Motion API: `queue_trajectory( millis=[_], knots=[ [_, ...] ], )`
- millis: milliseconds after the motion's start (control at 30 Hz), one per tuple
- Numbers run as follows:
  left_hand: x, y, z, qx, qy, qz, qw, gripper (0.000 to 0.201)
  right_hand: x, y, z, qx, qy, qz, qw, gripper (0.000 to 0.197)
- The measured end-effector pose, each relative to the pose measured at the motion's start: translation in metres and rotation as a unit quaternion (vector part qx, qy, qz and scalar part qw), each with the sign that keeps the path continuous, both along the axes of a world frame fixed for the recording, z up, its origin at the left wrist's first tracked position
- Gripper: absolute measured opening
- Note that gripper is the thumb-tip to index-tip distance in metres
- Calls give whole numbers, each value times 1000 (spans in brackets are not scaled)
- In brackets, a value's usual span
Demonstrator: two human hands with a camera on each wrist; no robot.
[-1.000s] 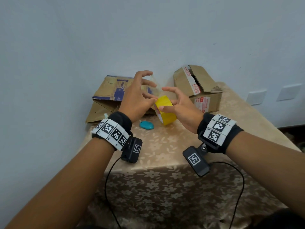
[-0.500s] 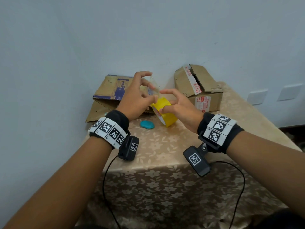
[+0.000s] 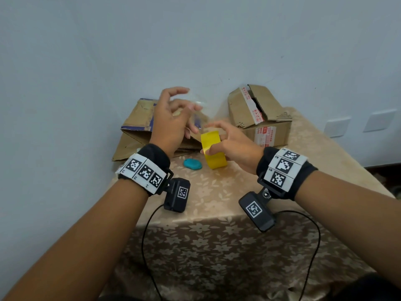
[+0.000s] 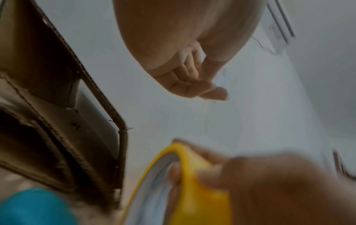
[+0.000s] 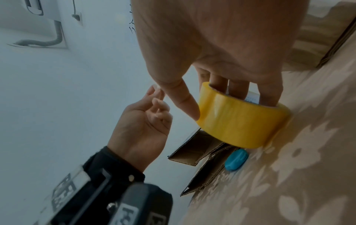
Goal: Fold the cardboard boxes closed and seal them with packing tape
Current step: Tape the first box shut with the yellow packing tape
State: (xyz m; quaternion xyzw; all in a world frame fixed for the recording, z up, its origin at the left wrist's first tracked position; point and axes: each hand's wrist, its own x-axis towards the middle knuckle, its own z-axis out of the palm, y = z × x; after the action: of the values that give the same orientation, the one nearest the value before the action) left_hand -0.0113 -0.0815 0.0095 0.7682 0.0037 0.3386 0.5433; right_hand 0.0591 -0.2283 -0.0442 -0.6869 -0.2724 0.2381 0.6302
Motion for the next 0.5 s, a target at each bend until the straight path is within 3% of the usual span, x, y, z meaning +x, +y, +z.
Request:
queue_trajectory(
  millis=[133,233,333,500],
  knots=[
    [0,8,13,-77,-9,12,997,29,2,-3,2,3,24,3,1000,60],
    [0,8,7,-29,51,-6,998,30,-1,-9,6,37,70,33,996,55],
    [0,4,-2,9,106,-29,994,32,-4,-12,12,57,106,58,991,39],
    [0,1,1,29,130,-63,989,32,-6,-8,14,51,97,84,990,33]
  ],
)
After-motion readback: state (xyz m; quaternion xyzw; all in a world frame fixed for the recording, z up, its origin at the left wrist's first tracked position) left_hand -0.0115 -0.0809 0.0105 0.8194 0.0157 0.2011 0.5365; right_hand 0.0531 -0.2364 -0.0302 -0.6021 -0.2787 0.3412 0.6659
